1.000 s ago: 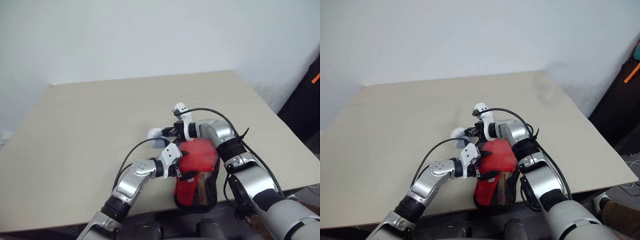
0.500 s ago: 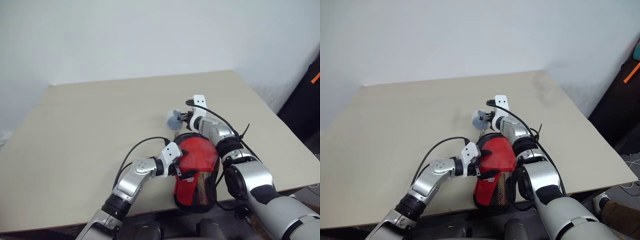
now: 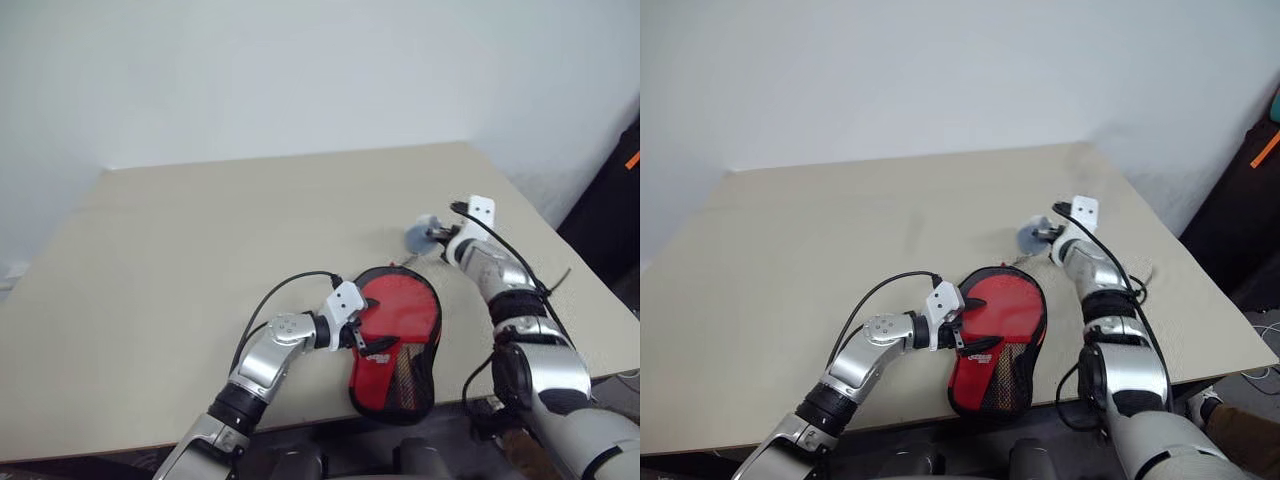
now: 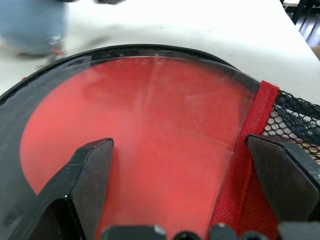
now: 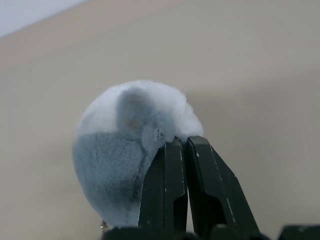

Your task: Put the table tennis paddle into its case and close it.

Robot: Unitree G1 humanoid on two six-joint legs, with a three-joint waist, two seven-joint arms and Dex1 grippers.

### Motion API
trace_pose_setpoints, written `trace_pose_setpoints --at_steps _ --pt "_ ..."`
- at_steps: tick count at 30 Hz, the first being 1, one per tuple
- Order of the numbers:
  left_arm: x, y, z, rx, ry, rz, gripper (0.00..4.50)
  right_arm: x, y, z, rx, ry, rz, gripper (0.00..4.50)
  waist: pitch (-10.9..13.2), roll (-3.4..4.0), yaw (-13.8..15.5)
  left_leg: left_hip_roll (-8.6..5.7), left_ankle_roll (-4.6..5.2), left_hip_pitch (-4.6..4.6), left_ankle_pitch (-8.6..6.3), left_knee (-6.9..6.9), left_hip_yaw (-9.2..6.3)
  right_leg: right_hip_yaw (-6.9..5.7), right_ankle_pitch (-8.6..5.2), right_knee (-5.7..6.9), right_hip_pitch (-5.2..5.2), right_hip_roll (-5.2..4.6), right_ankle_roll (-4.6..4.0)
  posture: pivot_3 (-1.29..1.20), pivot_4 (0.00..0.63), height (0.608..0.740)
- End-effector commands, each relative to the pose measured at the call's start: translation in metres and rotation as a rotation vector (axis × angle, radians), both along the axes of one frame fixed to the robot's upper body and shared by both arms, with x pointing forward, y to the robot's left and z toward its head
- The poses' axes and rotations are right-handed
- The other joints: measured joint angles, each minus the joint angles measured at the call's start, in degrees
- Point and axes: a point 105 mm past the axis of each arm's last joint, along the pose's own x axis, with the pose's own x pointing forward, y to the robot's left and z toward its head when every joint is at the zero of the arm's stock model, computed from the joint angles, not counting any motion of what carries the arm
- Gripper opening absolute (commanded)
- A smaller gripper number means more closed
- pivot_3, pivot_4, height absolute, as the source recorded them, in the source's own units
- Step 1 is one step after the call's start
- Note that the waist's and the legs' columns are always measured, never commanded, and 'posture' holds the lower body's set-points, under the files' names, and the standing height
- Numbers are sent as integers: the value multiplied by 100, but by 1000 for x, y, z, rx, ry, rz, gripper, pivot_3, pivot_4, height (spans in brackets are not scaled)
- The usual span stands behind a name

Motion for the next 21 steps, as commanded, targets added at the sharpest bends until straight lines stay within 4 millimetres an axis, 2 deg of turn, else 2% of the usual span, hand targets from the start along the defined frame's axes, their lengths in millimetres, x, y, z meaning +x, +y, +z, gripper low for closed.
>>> trace_pose_setpoints --at_steps 1,5,8,13,17,21 --pt "-8 17 -43 128 138 43 4500 -16 -39 36 -18 -97 -113 28 -3 3 15 0 0 1 0 0 0 1 -1 0 2 0 1 0 0 740" --pt "-9 15 -44 129 155 24 4500 -55 -59 29 -13 -78 -137 28 -10 8 44 -3 1 2 -1 3 0 7 -8 -4 7 1 10 0 0 740" --pt "-7 12 -44 129 153 13 4500 -87 -62 27 -10 -83 -106 28 -12 6 92 -3 1 0 -1 5 3 10 -11 -6 7 1 13 0 0 740" --pt "-4 11 -43 132 154 1 4500 -125 -66 26 30 -88 -84 28 -14 2 155 -1 0 -7 -2 14 7 11 -21 -9 4 2 2 0 0 740" --pt "-3 11 -43 138 154 -11 4500 -147 -57 24 33 -78 -14 28 -14 -1 151 -1 0 -20 -4 17 6 11 -23 -18 0 2 3 0 0 740" --pt "-3 12 -43 151 151 -28 4500 -176 -30 17 62 -56 131 28 -15 -12 159 0 -1 -25 -5 14 4 8 -24 -21 -6 2 3 0 0 740"
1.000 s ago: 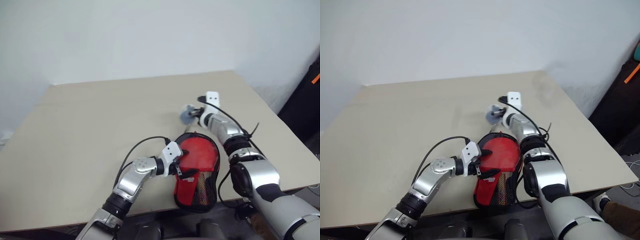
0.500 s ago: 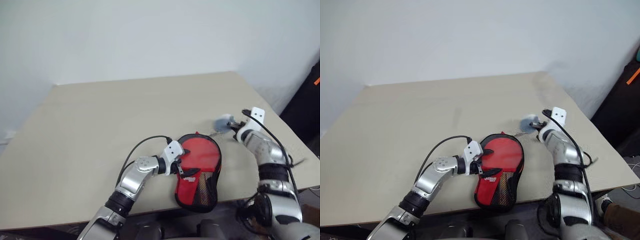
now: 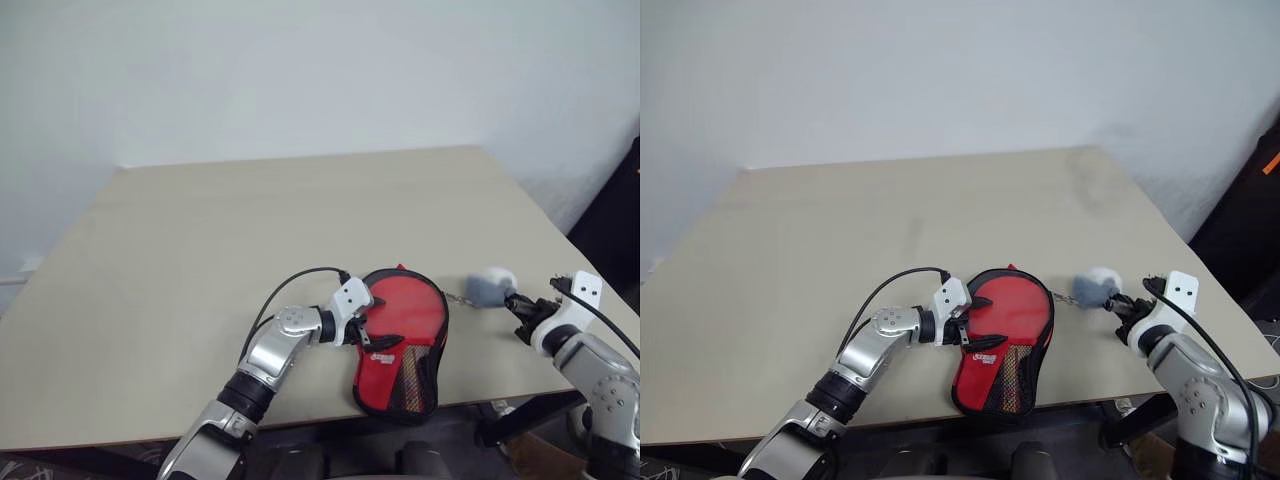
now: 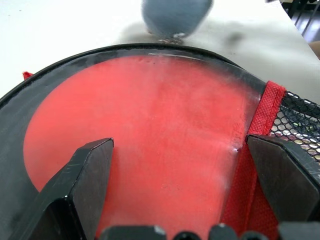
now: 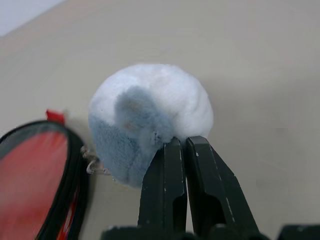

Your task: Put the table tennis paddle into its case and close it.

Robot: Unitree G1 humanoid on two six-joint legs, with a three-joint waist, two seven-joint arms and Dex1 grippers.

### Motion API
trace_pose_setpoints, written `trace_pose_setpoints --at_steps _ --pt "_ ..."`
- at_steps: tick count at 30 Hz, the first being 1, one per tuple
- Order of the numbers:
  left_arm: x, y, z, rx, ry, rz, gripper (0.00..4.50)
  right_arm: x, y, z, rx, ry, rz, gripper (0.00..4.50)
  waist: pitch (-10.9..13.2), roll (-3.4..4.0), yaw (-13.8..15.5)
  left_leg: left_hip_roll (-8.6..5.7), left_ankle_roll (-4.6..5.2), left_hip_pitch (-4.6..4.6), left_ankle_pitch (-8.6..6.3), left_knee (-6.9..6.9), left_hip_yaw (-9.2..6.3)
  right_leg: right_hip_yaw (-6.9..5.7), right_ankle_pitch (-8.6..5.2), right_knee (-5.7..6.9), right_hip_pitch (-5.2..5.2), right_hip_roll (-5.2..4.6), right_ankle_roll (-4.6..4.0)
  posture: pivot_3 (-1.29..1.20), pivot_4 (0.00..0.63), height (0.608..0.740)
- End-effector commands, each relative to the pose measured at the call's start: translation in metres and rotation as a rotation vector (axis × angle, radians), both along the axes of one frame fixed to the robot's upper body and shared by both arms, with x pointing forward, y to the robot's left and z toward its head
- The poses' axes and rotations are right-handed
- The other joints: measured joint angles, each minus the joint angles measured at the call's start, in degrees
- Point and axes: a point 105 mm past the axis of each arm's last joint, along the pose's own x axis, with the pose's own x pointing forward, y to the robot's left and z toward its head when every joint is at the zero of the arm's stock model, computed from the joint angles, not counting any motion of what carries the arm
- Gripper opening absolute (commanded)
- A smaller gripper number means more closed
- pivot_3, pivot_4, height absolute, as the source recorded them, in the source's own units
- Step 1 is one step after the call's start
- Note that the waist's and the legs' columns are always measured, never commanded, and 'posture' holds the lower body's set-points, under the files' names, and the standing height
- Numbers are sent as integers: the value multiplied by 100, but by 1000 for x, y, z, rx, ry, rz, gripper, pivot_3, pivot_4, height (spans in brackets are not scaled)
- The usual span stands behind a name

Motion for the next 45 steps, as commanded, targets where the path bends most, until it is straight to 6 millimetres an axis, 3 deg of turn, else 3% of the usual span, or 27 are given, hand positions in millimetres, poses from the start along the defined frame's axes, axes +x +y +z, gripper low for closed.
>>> trace_pose_setpoints --at_steps 1,6,11,16,20,29,35,45 --pt "-8 20 -42 137 126 34 4500 -14 19 16 14 -62 107 28 0 -4 -10 0 1 -3 -1 -1 0 0 0 -5 -1 0 0 0 0 740" --pt "-9 22 -43 138 132 36 4500 -31 31 10 26 -41 188 28 -11 -8 -13 10 2 -3 -6 -2 6 -2 1 -46 1 3 2 0 0 740" --pt "-9 23 -43 138 133 42 4500 -47 31 11 45 -28 254 28 -16 -15 -11 10 10 -6 -13 -5 8 -1 1 -56 0 3 2 0 0 740" --pt "-8 24 -44 135 137 56 4500 -64 12 6 29 25 267 28 -18 -20 -11 11 -4 -7 -22 -5 9 -2 0 -59 -3 3 3 0 0 740" --pt "-9 24 -45 136 138 56 4500 -75 12 9 35 38 314 28 -21 -25 -11 13 -15 -6 -30 -4 10 -2 0 -60 -5 3 3 0 0 740" --pt "-11 24 -46 142 142 47 4500 -116 32 22 72 68 520 28 -21 -28 -9 14 -17 -11 -36 0 12 -2 -2 -64 -10 2 4 0 0 740" --pt "-14 22 -47 138 159 39 4500 -141 47 14 62 172 660 28 -21 -33 -4 17 -20 -15 -63 28 12 -6 -4 -68 -4 2 6 0 0 740" --pt "-18 20 -47 125 184 45 4500 -160 72 6 98 251 832 28 -20 -42 -8 23 -15 -16 -91 55 19 -9 -8 -73 2 1 12 0 0 740"
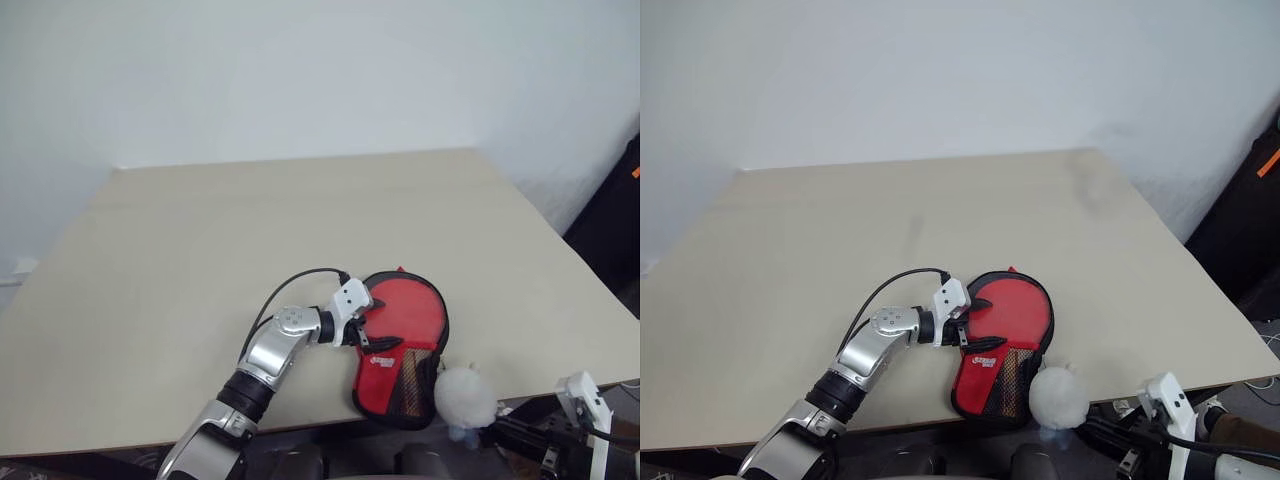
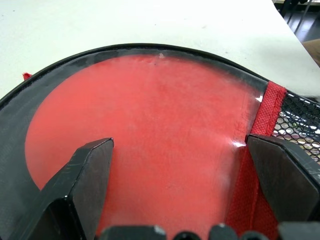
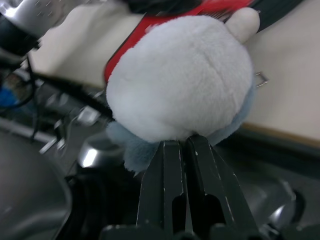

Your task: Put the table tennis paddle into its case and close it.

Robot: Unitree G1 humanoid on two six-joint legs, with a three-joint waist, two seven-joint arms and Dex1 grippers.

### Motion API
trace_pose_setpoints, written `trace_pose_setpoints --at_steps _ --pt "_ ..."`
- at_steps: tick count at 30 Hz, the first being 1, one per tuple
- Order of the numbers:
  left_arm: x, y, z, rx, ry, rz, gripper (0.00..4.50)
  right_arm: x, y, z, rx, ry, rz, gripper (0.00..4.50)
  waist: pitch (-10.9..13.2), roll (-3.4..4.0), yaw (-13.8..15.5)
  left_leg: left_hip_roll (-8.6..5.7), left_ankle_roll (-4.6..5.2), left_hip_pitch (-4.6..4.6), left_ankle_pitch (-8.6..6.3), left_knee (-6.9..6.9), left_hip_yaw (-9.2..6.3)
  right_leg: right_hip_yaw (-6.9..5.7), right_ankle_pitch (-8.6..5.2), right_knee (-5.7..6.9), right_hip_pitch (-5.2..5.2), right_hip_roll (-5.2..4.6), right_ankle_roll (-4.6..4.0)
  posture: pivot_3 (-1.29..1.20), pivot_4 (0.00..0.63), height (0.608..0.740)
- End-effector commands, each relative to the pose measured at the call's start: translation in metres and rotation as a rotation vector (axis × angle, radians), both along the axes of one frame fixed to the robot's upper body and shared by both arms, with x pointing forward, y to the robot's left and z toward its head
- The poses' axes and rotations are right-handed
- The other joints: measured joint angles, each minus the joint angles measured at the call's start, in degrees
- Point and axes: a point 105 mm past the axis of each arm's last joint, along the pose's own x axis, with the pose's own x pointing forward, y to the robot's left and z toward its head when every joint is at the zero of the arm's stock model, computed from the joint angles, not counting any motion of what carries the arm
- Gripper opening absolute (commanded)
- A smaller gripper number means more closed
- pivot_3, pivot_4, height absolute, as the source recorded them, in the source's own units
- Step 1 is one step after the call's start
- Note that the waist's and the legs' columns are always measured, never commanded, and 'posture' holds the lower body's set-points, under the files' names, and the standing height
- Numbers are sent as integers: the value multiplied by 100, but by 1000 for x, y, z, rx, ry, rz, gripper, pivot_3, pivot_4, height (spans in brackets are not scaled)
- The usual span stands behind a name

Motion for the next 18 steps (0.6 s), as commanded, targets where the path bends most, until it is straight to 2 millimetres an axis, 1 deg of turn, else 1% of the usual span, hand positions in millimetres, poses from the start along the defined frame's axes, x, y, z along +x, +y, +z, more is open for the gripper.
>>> trace_pose_setpoints --at_steps 1,4,13,16,18 --pt "-14 18 -43 124 164 49 4500 -8 12 8 23 -15 87 28 0 -2 0 0 0 0 -1 0 0 -1 0 0 0 0 0 0 0 740" --pt "-14 19 -43 122 170 59 4500 -13 13 12 39 -14 105 28 0 -2 0 0 0 0 -3 0 1 -1 -1 -1 0 0 1 0 0 740" --pt "-14 18 -44 119 180 61 4500 -43 22 21 49 45 170 28 1 -15 -2 9 -3 0 -10 5 4 -10 -1 -4 -3 -2 1 0 0 740" --pt "-15 17 -45 116 185 56 4500 -47 24 26 54 44 168 28 2 -15 -2 12 -2 -2 -14 7 5 -17 -2 -13 -2 -5 1 0 0 740" --pt "-15 16 -45 115 187 52 4500 -45 21 29 49 26 157 28 2 -14 -2 16 0 -5 -16 7 5 -24 -1 -30 0 -7 1 0 0 740"
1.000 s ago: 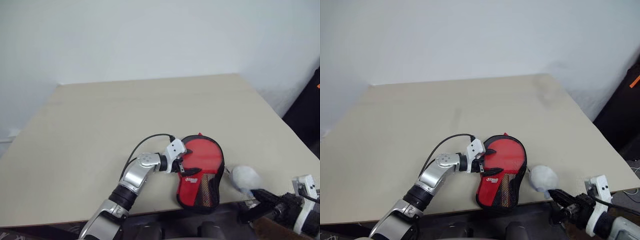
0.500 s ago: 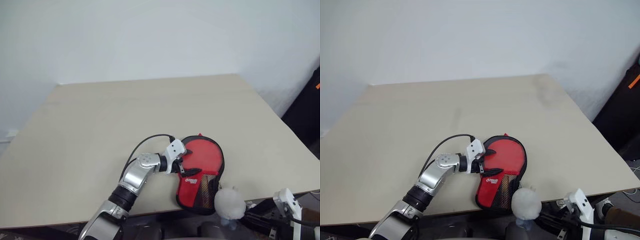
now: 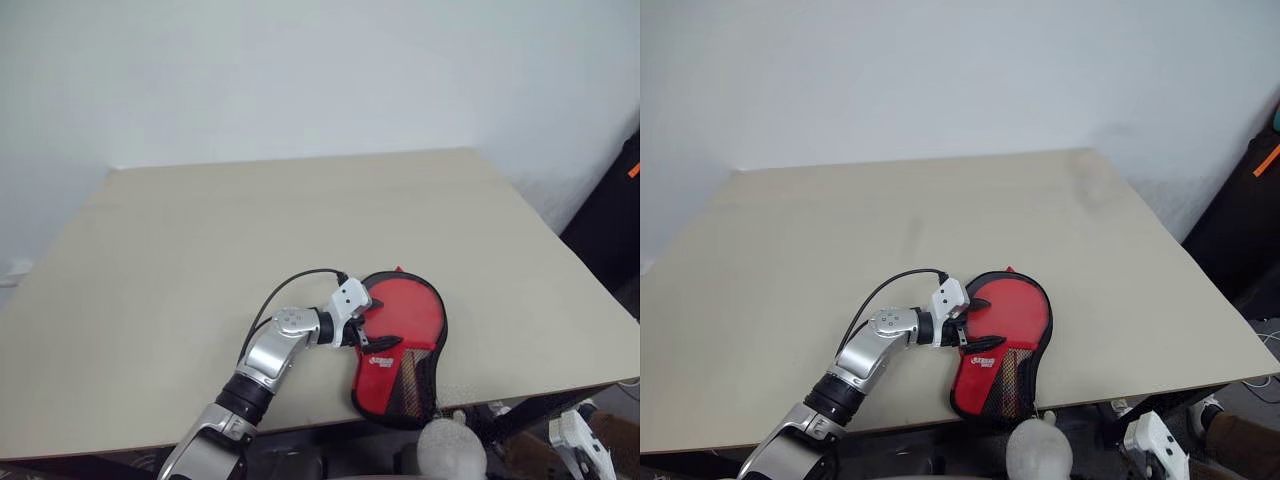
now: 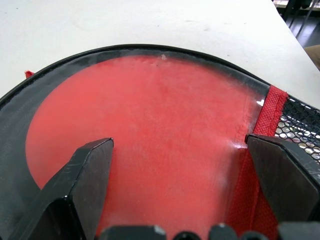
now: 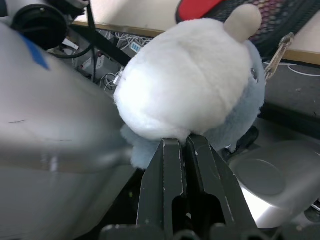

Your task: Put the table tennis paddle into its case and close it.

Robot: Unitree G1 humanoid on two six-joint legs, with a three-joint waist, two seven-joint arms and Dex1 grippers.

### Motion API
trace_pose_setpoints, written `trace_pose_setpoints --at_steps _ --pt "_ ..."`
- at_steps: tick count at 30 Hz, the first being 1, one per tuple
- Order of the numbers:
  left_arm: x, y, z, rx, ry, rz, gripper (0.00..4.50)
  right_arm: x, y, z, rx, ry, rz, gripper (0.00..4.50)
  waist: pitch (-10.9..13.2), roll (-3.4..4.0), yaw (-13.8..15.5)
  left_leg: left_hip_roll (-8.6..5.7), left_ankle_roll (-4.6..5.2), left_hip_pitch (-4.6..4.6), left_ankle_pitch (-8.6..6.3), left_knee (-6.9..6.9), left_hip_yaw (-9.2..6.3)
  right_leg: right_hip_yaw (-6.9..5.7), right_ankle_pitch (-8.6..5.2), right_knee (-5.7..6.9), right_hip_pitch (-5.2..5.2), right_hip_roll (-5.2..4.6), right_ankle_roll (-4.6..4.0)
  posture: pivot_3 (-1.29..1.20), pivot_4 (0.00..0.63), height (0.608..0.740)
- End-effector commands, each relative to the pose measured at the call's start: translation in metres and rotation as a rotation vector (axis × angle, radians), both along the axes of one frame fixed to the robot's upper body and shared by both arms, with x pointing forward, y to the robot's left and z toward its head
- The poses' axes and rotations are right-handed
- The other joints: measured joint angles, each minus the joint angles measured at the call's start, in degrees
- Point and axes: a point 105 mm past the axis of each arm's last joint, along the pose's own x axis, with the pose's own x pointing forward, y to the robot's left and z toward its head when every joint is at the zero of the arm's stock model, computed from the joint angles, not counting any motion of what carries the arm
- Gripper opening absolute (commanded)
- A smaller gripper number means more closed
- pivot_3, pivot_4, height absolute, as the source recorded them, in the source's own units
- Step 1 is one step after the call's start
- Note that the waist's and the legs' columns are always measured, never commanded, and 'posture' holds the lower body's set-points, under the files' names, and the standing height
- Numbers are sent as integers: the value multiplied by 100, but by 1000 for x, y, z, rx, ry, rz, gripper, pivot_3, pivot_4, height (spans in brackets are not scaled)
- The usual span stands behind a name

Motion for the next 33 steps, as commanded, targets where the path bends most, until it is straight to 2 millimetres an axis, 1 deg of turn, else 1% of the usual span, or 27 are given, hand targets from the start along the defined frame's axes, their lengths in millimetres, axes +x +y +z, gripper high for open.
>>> trace_pose_setpoints --at_steps 1,3,5,7,8,10,12,15,18,21,23,25,29,33 --pt "-15 14 -46 119 175 28 4500 3 2 14 17 -62 17 28 0 1 0 4 1 -1 -1 0 0 -6 0 -10 3 0 0 0 0 740" --pt "-15 14 -46 119 175 27 4500 24 -9 18 13 -136 -66 28 1 6 -2 25 6 -3 -4 -1 2 -32 0 -59 21 0 0 0 0 740" --pt "-15 14 -46 119 175 26 4500 42 -15 22 21 -190 -138 28 1 8 -4 52 3 -17 -12 4 11 -67 0 -90 36 -2 0 0 0 740" --pt "-15 14 -46 119 174 26 4500 51 -16 23 35 -209 -167 28 1 26 -1 91 2 -26 -15 4 10 -139 1 -149 55 -15 -2 0 0 740" --pt "-14 13 -45 119 173 25 4500 58 -16 22 35 -225 -196 28 0 26 3 93 2 -34 -15 -1 9 -159 1 -155 55 -26 -2 0 0 740" --pt "-14 14 -45 121 170 27 4500 74 -17 15 29 -244 -266 28 -1 28 7 88 2 -11 -15 -3 15 -198 2 -148 52 -63 -2 0 0 740" --pt "-13 15 -45 123 167 34 4500 89 -17 8 43 -246 -350 28 1 30 12 90 2 -4 -15 -6 15 -229 2 -149 54 -77 -2 0 0 740" --pt "-12 17 -45 124 167 46 4500 100 -14 1 60 -249 -412 28 -2 41 18 87 3 -6 -15 -5 13 -234 2 -148 52 -82 -2 0 0 740" --pt "-11 18 -44 126 161 53 4500 111 -13 -16 34 -209 -481 28 -4 41 23 88 2 -2 -15 -8 13 -235 2 -145 54 -80 -2 0 0 740" --pt "-10 20 -44 127 155 61 4500 113 -9 -33 44 -135 -501 28 -8 42 19 89 3 2 -15 -8 14 -234 2 -144 54 -80 -2 0 0 740" --pt "-9 21 -43 125 156 69 4500 120 -16 -39 -22 -175 -538 28 -17 47 7 90 3 5 -15 -9 13 -234 2 -142 54 -78 -2 0 0 740" --pt "-7 22 -43 125 153 75 4500 127 -24 -44 -33 -175 -599 28 -22 55 3 90 2 6 -15 -9 15 -234 2 -141 54 -79 -2 0 0 740" --pt "-3 23 -42 126 137 86 4500 135 -31 -46 -28 -173 -651 937 -25 67 1 90 3 7 -15 -10 14 -234 3 -137 51 -78 -2 0 0 740" --pt "2 24 -38 123 100 95 4500 139 -34 -45 -37 -192 -676 2396 -25 67 0 89 2 9 -15 -11 12 -233 3 -124 47 -75 -2 0 0 740"
